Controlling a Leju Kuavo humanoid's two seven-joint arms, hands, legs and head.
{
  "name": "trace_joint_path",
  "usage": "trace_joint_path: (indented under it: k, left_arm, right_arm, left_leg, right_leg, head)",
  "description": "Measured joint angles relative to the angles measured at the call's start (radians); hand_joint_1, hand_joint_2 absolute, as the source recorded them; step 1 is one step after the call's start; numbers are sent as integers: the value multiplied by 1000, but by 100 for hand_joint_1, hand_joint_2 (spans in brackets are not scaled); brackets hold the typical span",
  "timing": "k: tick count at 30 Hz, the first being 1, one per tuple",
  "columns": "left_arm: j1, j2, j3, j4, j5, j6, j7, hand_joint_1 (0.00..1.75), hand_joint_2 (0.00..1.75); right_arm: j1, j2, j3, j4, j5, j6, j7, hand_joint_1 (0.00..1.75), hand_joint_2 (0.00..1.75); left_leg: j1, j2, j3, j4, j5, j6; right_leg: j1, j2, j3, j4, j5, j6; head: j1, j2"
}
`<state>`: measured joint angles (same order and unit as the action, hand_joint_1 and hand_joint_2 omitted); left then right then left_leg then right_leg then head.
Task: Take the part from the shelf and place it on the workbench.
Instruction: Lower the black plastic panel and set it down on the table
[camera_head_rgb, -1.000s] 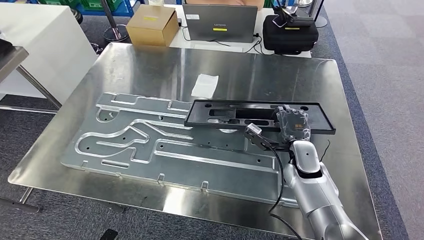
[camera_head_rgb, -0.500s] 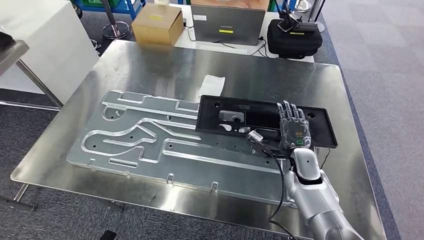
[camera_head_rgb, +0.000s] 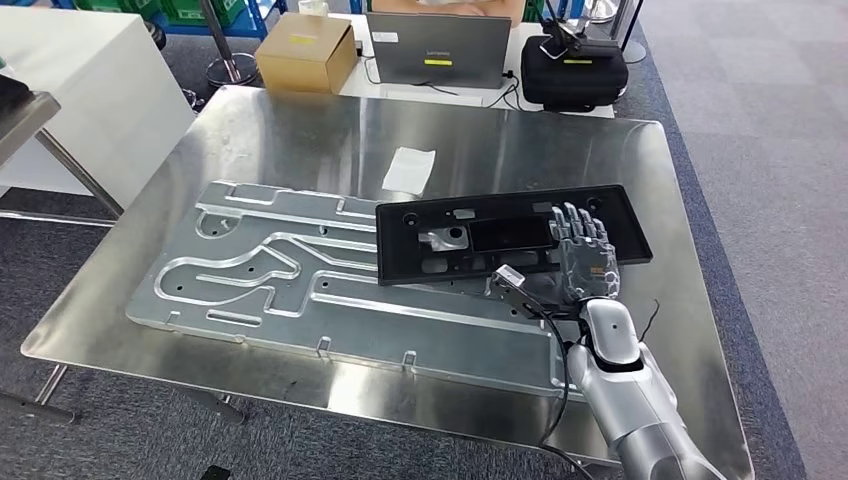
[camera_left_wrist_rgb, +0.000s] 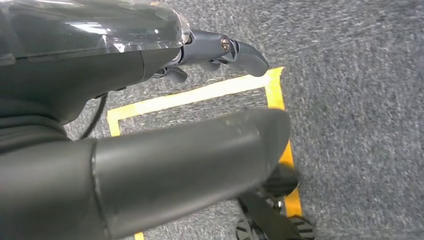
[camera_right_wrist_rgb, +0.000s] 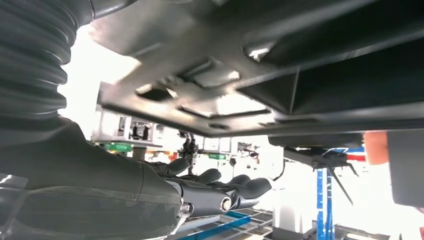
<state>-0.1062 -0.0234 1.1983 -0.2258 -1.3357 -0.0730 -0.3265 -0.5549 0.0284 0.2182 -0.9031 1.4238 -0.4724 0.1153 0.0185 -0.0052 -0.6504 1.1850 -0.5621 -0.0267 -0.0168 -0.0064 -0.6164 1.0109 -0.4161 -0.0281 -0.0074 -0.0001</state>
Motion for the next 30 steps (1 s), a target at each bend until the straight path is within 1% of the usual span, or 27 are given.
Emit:
trace_joint_path:
  k: [1, 2, 3, 4, 6, 7, 8, 11, 12, 13, 14, 15, 16, 17, 18, 19, 20, 21, 22, 23, 24, 25, 26, 27, 28, 29, 30]
  left_arm:
    - [1, 0, 0, 0, 1, 0, 0, 0, 0]
    - [2, 0, 0, 0, 2, -1, 0, 0, 0]
    - [3, 0, 0, 0, 2, -2, 0, 0, 0]
    - [5, 1, 0, 0, 3, -2, 0, 0, 0]
    - [4, 1, 0, 0, 3, -2, 0, 0, 0]
    - [4, 1, 0, 0, 4, -2, 0, 0, 0]
    - [3, 0, 0, 0, 5, -2, 0, 0, 0]
    - [3, 0, 1, 1, 9, -3, 0, 0, 0]
    - [2, 0, 1, 1, 11, -3, 0, 0, 0]
    - [2, 0, 1, 1, 12, -3, 0, 0, 0]
    - [1, 0, 1, 1, 13, -3, 0, 0, 0]
    - [1, 0, 2, 1, 14, -3, 0, 0, 0]
    - [1, 0, 2, 1, 14, -3, 0, 0, 0]
    - [2, 0, 2, 1, 14, -4, 0, 0, 0]
    - [2, 0, 3, 1, 14, -5, 0, 0, 0]
    - [3, -1, 4, 1, 14, -5, 0, 0, 0]
    - [3, -1, 4, 1, 14, -6, 0, 0, 0]
    - [3, -2, 5, 1, 14, -6, 0, 0, 0]
    - [2, -4, 5, 1, 14, -6, 0, 0, 0]
    - [2, -6, 5, 2, 15, -6, 0, 0, 0]
    - [2, -8, 5, 2, 15, -7, 1, 0, 0]
    - [2, -8, 6, 3, 15, -7, 1, 0, 0]
    - [2, -7, 6, 3, 16, -7, 2, 0, 0]
    - [3, -7, 7, 3, 16, -7, 2, 0, 0]
    - [4, -7, 8, 4, 16, -8, 2, 0, 0]
    - [5, -7, 8, 4, 17, -8, 3, 0, 0]
    - [5, -7, 9, 5, 17, -9, 5, 0, 0]
  right_arm:
    - [2, 0, 0, -1, 1, 0, 0, 0, 175]
    - [3, 0, 0, -2, 1, -1, 0, 0, 175]
    - [4, 0, 0, -4, 2, -1, 0, 0, 175]
    - [4, 0, 0, -6, 2, -1, 0, 0, 175]
    - [3, 0, 0, -9, 2, -1, 1, 0, 175]
    - [2, 0, 0, -11, 3, -1, 2, 0, 175]
    - [2, -1, 0, -14, 4, -1, 3, 0, 175]
    - [13, -3, 0, -16, 7, -1, 4, 0, 175]
    - [17, -5, -1, -16, 7, -2, 4, 0, 175]
    - [20, -7, -1, -16, 7, -3, 4, 0, 175]
    - [22, -9, -1, -16, 8, -3, 5, 0, 175]
    - [23, -10, -1, -16, 8, -4, 4, 0, 175]
    - [24, -10, -1, -16, 8, -5, 4, 0, 175]
    - [25, -11, -1, -16, 9, -6, 3, 0, 175]
    - [28, -11, -1, -16, 9, -8, 2, 0, 175]
    - [30, -11, -1, -18, 8, -10, 1, 0, 175]
    - [31, -11, -1, -20, 8, -12, 0, 0, 175]
    - [31, -11, -2, -23, 8, -13, -1, 0, 175]
    - [28, -11, -2, -28, 8, -14, -2, 0, 131]
    - [27, -11, -2, -32, 8, -14, -2, 0, 87]
    - [28, -11, -3, -35, 8, -14, -3, 0, 44]
    - [32, -11, -3, -37, 8, -15, -3, 0, 0]
    - [36, -11, -4, -38, 8, -16, -5, 0, 0]
    - [41, -10, -4, -39, 7, -17, -7, 0, 0]
    - [46, -8, -4, -41, 6, -20, -10, 0, 0]
    - [52, -6, -4, -45, 5, -23, -13, 0, 0]
    - [60, -4, -4, -52, 5, -27, -18, 0, 0]
  left_leg:
    - [1, 0, -19, 64, -36, -3]
    - [2, 0, -26, 105, -54, -6]
    - [3, 0, -13, 108, -54, -8]
    - [5, 1, 22, 67, -36, -10]
    - [8, 0, 118, -76, 6, -12]
    - [7, -2, 149, -132, 22, -9]
    - [5, -3, 161, -160, 29, -4]
    - [0, -1, 147, -165, 52, 24]
    - [0, 2, 139, -166, 63, 34]
    - [0, 5, 130, -168, 75, 43]
    - [1, 8, 117, -169, 88, 50]
    - [-1, 10, 104, -169, 99, 54]
    - [-3, 12, 89, -169, 110, 57]
    - [-6, 12, 74, -168, 120, 58]
    - [-10, 13, 61, -168, 130, 59]
    - [-14, 13, 48, -167, 140, 60]
    - [-18, 12, 37, -167, 149, 60]
    - [-20, 12, 27, -167, 158, 59]
    - [-24, 12, 20, -167, 166, 57]
    - [-24, 12, 16, -168, 175, 54]
    - [-23, 12, 15, -170, 183, 48]
    - [-22, 12, 14, -174, 192, 42]
    - [-21, 11, 14, -178, 200, 36]
    - [-20, 10, 10, -176, 197, 30]
    - [-21, 8, 1, -162, 176, 25]
    - [-20, 7, -11, -129, 134, 19]
    - [-16, 6, -26, -77, 80, 15]
  right_leg:
    - [0, -2, -9, 1, 7, 0]
    - [0, -4, -19, 2, 13, 2]
    - [0, -5, -29, 3, 20, 5]
    - [-2, -6, -38, 6, 27, 8]
    - [-6, -5, -54, 12, 40, 20]
    - [-6, -4, -59, 16, 46, 27]
    - [-4, -4, -61, 16, 53, 35]
    - [-4, 0, -63, 3, 77, 55]
    - [-6, 1, -69, 7, 68, 59]
    - [-7, 3, -79, 27, 39, 63]
    - [-7, 4, -94, 70, -9, 65]
    - [-6, 5, -112, 132, -66, 66]
    - [-5, 5, -128, 201, -114, 66]
    - [-4, 5, -136, 260, -143, 65]
    - [-2, 5, -131, 292, -148, 62]
    - [1, 5, -106, 287, -135, 56]
    - [5, 5, -63, 246, -113, 46]
    - [12, 6, -5, 177, -98, 32]
    - [19, 4, 52, 98, -96, 18]
    - [25, 2, 95, 37, -96, 9]
    - [30, 0, 119, -3, -100, 3]
    - [33, -2, 124, -18, -99, 2]
    - [32, -3, 120, -23, -86, 1]
    - [30, -4, 114, -31, -74, -2]
    - [26, -6, 106, -38, -60, -6]
    - [22, -7, 93, -44, -44, -10]
    - [22, -8, 78, -45, -30, -13]
  head:
    - [-2, 0]
    - [-2, 0]
    - [-2, 0]
    - [-2, 0]
    - [-2, 0]
    - [-2, 0]
    - [-1, 0]
    - [1, 0]
    - [2, 0]
    - [4, 0]
    - [6, 0]
    - [8, 0]
    - [9, 0]
    - [9, 0]
    - [9, 0]
    - [10, 0]
    - [10, 0]
    - [10, 0]
    - [9, 0]
    - [9, 0]
    - [10, 0]
    - [11, 0]
    - [13, 0]
    - [14, 0]
    - [13, 0]
    - [11, 0]
    - [9, 0]
